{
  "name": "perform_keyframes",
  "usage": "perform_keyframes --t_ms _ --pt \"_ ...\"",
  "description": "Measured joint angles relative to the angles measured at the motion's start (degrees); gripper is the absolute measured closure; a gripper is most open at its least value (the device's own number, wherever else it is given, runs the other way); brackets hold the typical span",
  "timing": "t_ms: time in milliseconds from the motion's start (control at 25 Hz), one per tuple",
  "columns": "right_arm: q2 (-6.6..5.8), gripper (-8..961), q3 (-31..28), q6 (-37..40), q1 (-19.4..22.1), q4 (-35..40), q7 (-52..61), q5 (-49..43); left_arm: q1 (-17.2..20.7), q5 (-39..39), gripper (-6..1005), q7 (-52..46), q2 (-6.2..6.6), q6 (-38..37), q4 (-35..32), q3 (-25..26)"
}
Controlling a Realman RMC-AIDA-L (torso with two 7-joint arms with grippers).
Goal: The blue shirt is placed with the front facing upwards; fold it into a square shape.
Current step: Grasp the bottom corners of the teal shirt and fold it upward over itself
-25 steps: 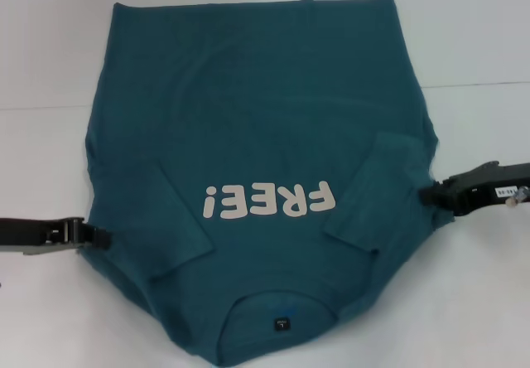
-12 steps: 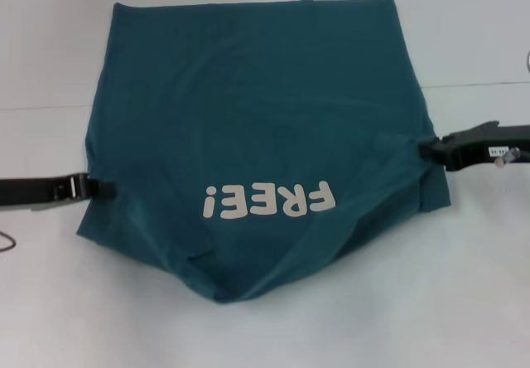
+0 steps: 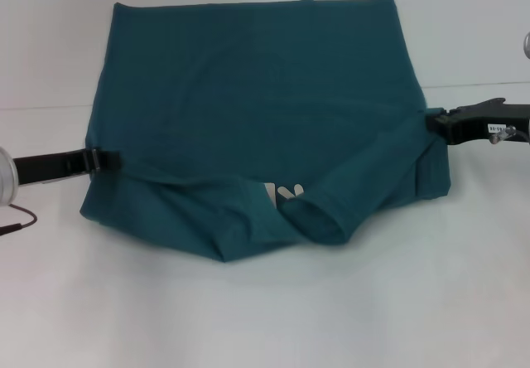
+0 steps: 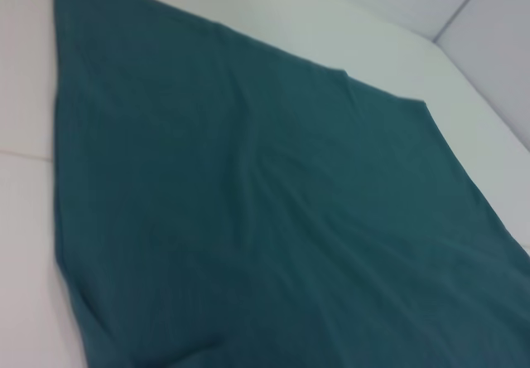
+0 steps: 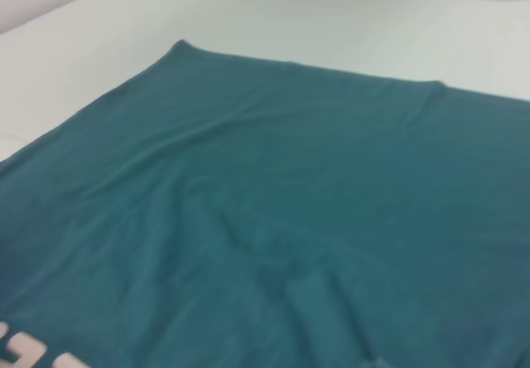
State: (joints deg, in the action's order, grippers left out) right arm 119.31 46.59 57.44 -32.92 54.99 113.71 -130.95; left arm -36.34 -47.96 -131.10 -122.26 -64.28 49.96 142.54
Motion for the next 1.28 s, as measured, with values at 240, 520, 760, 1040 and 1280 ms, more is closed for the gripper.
perform_keyframes --t_ms 240,520,760,1040,1280 --pt "-0.06 914 0.07 -2.8 -0.21 -1.59 -1.18 1.6 -0.15 -2.8 970 2.28 -0.62 2.8 -1.46 -0.18" --pt "-0.4 915 0.01 -5.93 -1.36 -2.87 -2.32 2.04 0.13 -7.17 969 4.68 -0.67 7.48 -2.51 0.01" --pt "-0.8 915 -0.02 -9.18 -2.97 -5.13 -3.15 2.04 -0.17 -9.89 968 6.66 -0.86 11.63 -3.89 -0.24" --pt "-1.02 915 -0.02 -11.95 -4.41 -5.68 -3.19 2.19 -0.99 -13.19 967 10.06 -0.96 14.63 -5.59 -0.31" --pt "-1.22 915 -0.02 -14.09 -5.33 -5.69 -3.27 2.27 -1.35 -17.53 966 13.94 -1.24 16.47 -5.86 -0.33"
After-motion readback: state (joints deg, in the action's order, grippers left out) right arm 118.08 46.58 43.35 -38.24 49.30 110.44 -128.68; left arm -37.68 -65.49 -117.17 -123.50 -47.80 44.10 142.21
